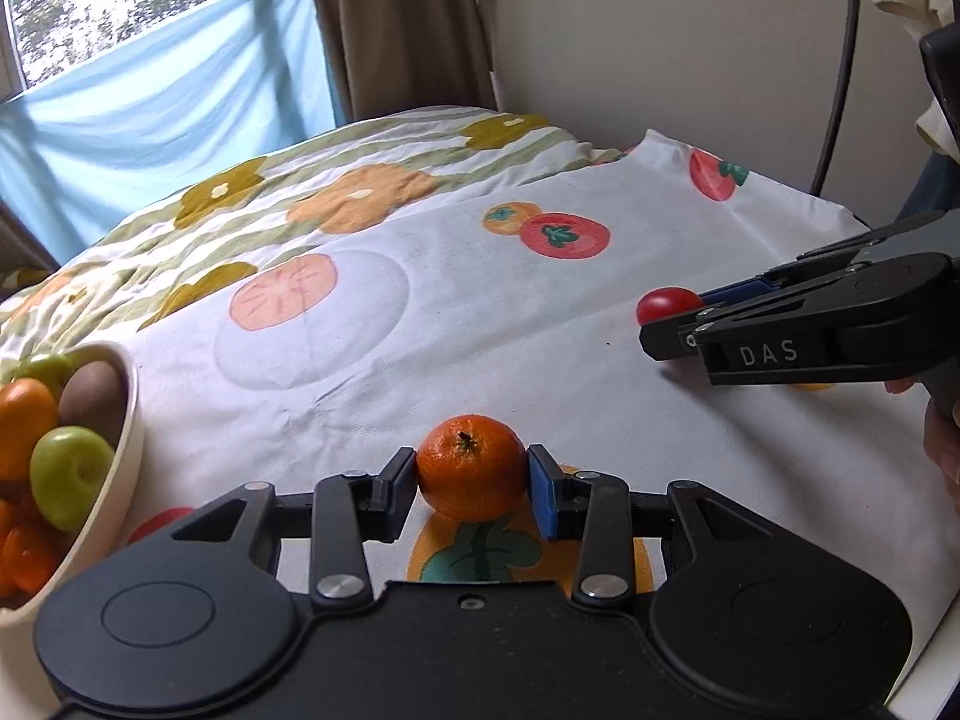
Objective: Organize fruits
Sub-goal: 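Carry the tangerine in the left tool while the right tool carries the tomato to the bowl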
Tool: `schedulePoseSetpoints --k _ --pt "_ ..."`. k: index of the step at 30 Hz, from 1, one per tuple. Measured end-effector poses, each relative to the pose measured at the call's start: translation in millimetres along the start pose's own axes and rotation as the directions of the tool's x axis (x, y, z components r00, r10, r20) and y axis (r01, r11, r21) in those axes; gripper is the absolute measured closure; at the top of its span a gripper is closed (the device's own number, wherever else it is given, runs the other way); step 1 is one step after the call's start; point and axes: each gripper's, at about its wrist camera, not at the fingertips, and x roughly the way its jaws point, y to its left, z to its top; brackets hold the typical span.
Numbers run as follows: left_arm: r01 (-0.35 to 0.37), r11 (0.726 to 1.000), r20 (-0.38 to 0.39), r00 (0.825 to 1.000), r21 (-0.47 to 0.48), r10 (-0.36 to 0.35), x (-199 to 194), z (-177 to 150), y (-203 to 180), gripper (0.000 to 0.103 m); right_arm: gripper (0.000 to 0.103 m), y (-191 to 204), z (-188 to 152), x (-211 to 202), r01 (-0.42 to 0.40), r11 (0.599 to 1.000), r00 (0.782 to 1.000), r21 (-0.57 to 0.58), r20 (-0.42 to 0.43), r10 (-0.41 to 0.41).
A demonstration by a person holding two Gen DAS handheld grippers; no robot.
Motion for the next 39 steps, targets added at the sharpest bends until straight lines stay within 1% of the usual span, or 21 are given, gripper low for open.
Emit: schedulePoseSetpoints --k 5,9,14,19,25,29,33,39 --pt "-0.035 0.996 0.014 0.999 -0.084 0.036 -24 1 7 0.060 0.058 9 8 -16 -0.031 0.999 0.999 -0.014 0.014 0.032" --pt "-0.064 0.987 0.019 0.998 -0.145 0.068 -42 6 11 0.060 0.058 24 18 -32 -0.069 0.996 0.997 -0.048 0.020 0.070" --pt "-0.104 0.977 0.036 0.993 -0.187 0.112 -68 12 20 0.060 0.058 46 30 -52 -0.121 0.988 0.992 -0.093 0.030 0.125" --pt "-0.177 0.959 0.037 0.981 -0.224 0.189 -101 15 38 0.060 0.058 77 46 -68 -0.195 0.970 0.979 -0.143 0.030 0.201" --pt "-0.243 0.931 0.031 0.965 -0.272 0.261 -128 9 77 0.060 0.058 125 60 -74 -0.258 0.945 0.963 -0.203 0.029 0.269" --pt "-0.264 0.919 0.024 0.959 -0.293 0.283 -140 2 111 0.060 0.058 161 68 -71 -0.284 0.937 0.955 -0.205 0.027 0.296" --pt "-0.277 0.915 0.012 0.956 -0.294 0.293 -144 -3 149 0.060 0.058 198 75 -62 -0.292 0.934 0.953 -0.204 0.021 0.302" --pt "-0.280 0.920 -0.003 0.957 -0.273 0.290 -137 -10 201 0.060 0.058 247 80 -42 -0.289 0.940 0.955 -0.183 0.005 0.295"
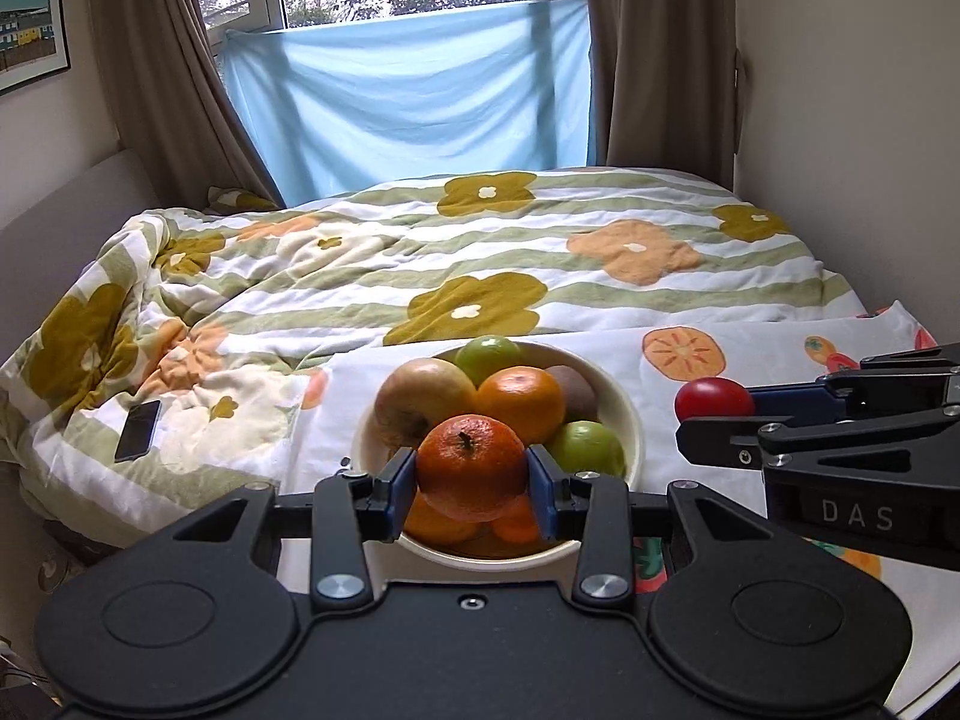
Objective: Organize fruits
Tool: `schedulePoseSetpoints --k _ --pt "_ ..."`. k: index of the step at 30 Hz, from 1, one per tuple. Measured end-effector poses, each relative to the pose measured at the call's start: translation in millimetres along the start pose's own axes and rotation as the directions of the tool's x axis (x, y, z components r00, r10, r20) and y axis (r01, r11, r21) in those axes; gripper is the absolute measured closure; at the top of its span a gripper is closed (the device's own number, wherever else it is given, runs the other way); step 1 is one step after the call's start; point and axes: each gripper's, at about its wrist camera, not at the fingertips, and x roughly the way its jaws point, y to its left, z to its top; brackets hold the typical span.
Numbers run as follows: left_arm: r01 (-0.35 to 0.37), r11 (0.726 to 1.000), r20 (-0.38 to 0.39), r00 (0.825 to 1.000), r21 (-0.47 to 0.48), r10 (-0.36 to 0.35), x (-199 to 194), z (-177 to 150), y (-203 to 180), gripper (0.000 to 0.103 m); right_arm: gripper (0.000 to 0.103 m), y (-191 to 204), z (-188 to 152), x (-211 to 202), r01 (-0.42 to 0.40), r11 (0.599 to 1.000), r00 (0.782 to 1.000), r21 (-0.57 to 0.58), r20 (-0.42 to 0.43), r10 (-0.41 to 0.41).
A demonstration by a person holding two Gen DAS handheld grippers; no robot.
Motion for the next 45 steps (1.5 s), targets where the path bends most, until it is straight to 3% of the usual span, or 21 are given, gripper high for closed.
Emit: schedulePoseSetpoints --k 10,20,21,23,25,42,43,45 --pt "0.036 0.999 -0.061 0.998 0.024 -0.034 63 5 59 0.060 0.058 37 6 59 0.046 0.998 0.998 0.038 -0.053 -0.044" --pt "0.100 0.994 -0.123 0.988 0.048 -0.094 104 7 69 0.058 0.058 43 5 89 0.077 0.993 0.993 0.085 -0.094 -0.069" --pt "0.100 0.994 -0.127 0.988 0.050 -0.093 106 7 70 0.055 0.058 43 5 90 0.081 0.993 0.993 0.086 -0.095 -0.072" --pt "0.102 0.994 -0.114 0.989 0.047 -0.096 103 6 72 0.022 0.058 44 6 91 0.084 0.993 0.992 0.087 -0.097 -0.075" --pt "0.104 0.994 -0.086 0.991 0.042 -0.100 96 6 74 0.011 0.058 43 6 91 0.083 0.993 0.992 0.086 -0.099 -0.074" --pt "0.069 0.998 -0.053 0.996 -0.010 -0.069 54 -11 100 0.007 0.058 51 5 105 0.097 0.993 0.990 0.068 -0.112 -0.089" --pt "0.067 0.998 -0.055 0.996 -0.019 -0.068 54 -12 102 0.007 0.057 52 5 107 0.092 0.993 0.990 0.068 -0.115 -0.084" --pt "0.064 0.997 -0.055 0.996 -0.036 -0.066 51 -14 107 0.007 0.041 52 4 107 0.102 0.992 0.990 0.077 -0.108 -0.093"
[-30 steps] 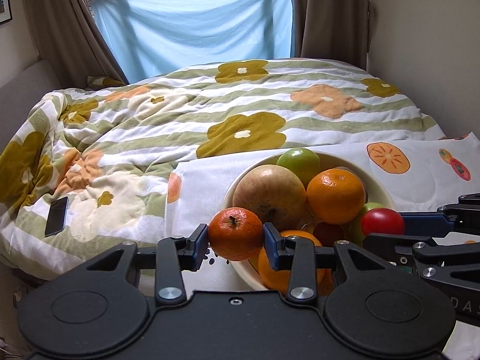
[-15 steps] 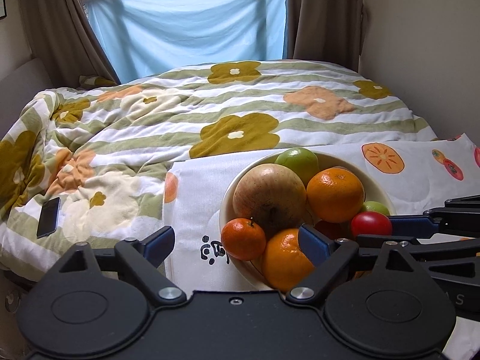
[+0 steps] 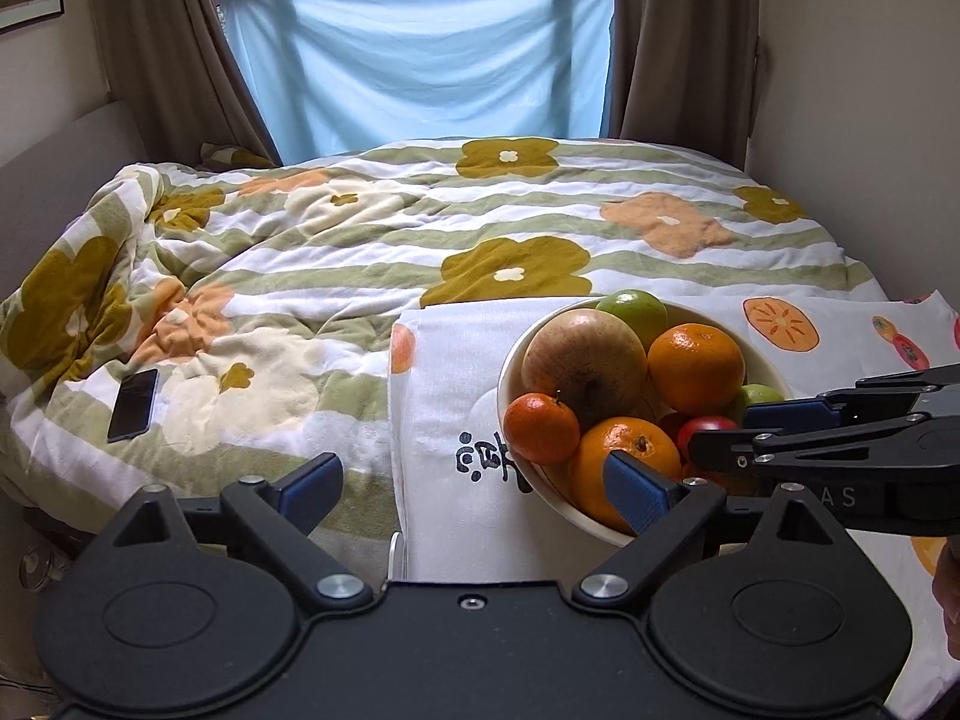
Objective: Organize fruits
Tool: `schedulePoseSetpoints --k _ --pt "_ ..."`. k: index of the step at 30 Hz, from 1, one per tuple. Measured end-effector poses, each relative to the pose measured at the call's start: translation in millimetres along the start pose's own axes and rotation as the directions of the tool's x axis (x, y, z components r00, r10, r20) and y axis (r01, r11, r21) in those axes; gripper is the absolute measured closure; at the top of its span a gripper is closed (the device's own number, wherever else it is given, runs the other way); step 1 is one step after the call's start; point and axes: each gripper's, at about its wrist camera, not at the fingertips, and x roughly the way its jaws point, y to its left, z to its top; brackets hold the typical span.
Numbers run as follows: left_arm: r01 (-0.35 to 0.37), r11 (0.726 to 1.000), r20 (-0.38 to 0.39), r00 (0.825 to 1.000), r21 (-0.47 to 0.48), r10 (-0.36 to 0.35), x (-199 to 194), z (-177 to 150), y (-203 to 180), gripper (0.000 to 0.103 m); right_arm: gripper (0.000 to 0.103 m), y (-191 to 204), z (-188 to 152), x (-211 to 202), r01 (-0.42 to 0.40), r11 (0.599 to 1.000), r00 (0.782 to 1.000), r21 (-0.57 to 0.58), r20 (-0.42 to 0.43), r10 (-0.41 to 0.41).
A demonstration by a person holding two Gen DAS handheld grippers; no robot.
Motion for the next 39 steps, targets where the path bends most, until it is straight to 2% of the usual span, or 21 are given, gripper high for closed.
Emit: schedulePoseSetpoints --k 1,2,9,15,18,22,25,30,32,34,39 --pt "-0.004 1.000 0.002 1.000 -0.006 0.004 -1 -1 1 0.007 0.028 0 -1 -3 0.002 1.000 1.000 0.003 0.012 -0.002" --pt "-0.008 1.000 0.002 1.000 -0.013 0.008 -4 -2 2 0.007 0.022 -1 -2 -5 0.004 1.000 1.000 0.003 0.021 -0.004" --pt "-0.041 0.998 0.014 0.999 -0.044 0.042 -25 -3 -6 0.007 0.022 0 -4 -35 -0.016 0.999 0.999 -0.028 0.038 0.017" --pt "-0.043 0.997 0.042 0.998 -0.061 0.046 -61 6 -29 0.007 0.022 -9 1 -94 0.004 0.999 0.996 -0.040 0.091 0.000" --pt "-0.041 0.997 0.061 0.997 -0.068 0.046 -88 13 -47 0.007 0.021 -21 4 -134 0.047 0.999 0.993 -0.022 0.109 -0.044" --pt "-0.031 0.997 0.098 0.994 -0.073 0.038 -124 21 -69 0.007 0.006 -43 0 -186 0.124 0.992 0.982 0.022 0.140 -0.126" --pt "-0.024 0.997 0.128 0.991 -0.069 0.033 -148 24 -84 0.007 0.000 -60 -7 -219 0.180 0.982 0.971 0.061 0.147 -0.187" --pt "-0.004 0.996 0.139 0.990 -0.086 0.016 -171 22 -103 0.006 0.000 -82 -27 -259 0.283 0.952 0.943 0.121 0.145 -0.299" --pt "0.006 0.995 0.148 0.989 -0.095 0.008 -179 19 -111 0.000 0.000 -88 -36 -268 0.328 0.937 0.931 0.122 0.128 -0.343" --pt "0.001 0.996 0.153 0.988 -0.087 0.013 -184 15 -118 0.000 0.000 -89 -44 -275 0.358 0.926 0.921 0.118 0.115 -0.371" --pt "-0.028 0.999 0.136 0.990 -0.022 0.031 -190 2 -137 0.000 0.000 -94 -63 -287 0.360 0.922 0.921 0.144 0.101 -0.376"
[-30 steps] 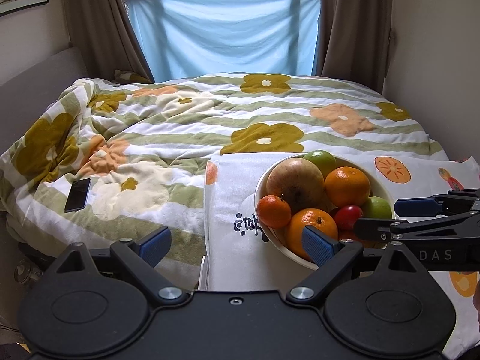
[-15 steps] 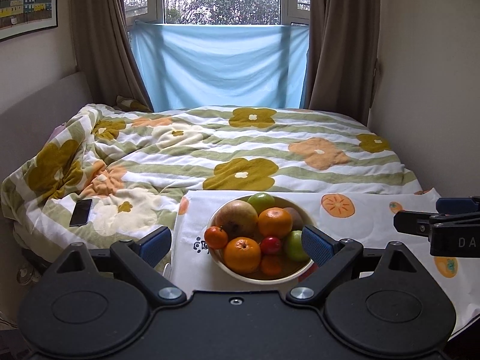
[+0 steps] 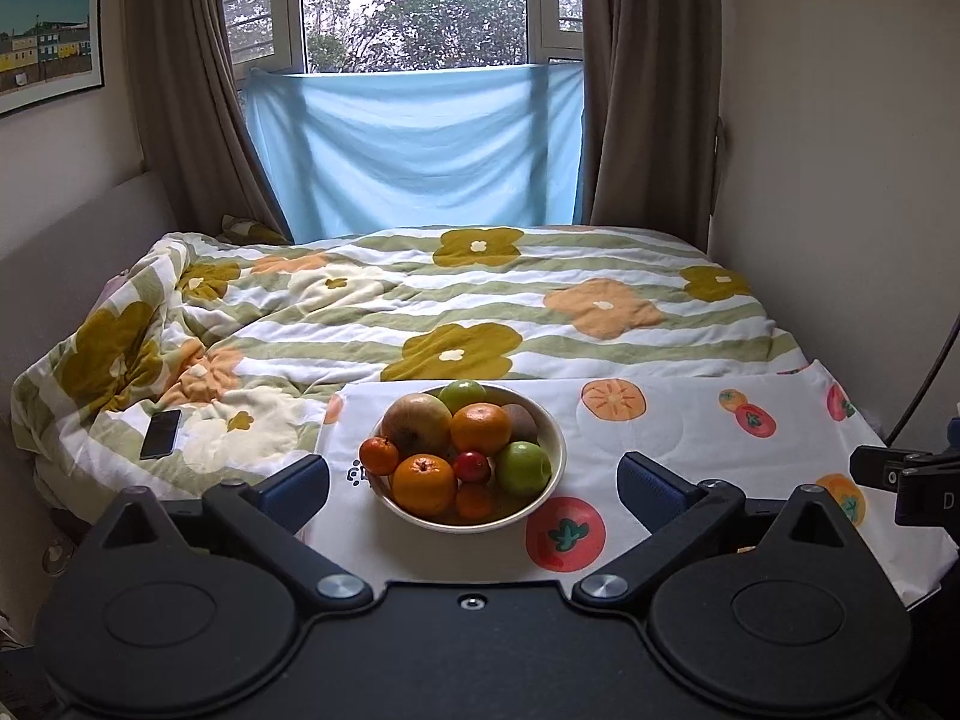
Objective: Organize fruits
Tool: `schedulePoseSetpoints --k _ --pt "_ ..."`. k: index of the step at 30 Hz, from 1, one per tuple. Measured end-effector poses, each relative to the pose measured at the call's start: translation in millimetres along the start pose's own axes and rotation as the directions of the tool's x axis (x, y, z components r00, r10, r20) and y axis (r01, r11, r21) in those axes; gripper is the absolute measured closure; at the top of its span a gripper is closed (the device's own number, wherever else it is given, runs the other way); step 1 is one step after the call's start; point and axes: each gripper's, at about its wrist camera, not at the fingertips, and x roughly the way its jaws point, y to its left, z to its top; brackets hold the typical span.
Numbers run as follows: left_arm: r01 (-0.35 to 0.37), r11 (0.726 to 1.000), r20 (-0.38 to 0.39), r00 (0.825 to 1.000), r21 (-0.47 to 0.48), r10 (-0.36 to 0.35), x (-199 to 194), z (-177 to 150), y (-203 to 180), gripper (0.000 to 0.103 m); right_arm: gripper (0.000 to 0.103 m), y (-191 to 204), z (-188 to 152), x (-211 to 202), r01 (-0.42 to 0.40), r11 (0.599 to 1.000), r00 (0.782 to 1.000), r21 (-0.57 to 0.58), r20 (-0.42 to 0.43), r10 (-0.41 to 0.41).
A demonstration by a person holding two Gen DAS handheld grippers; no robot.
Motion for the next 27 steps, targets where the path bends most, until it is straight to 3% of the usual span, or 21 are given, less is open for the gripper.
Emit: schedulePoseSetpoints --k 27 --pt "-0.012 1.000 -0.004 1.000 0.016 0.012 -13 -10 -14 0.000 0.000 -7 -11 -16 0.001 0.999 1.000 0.037 -0.010 0.000"
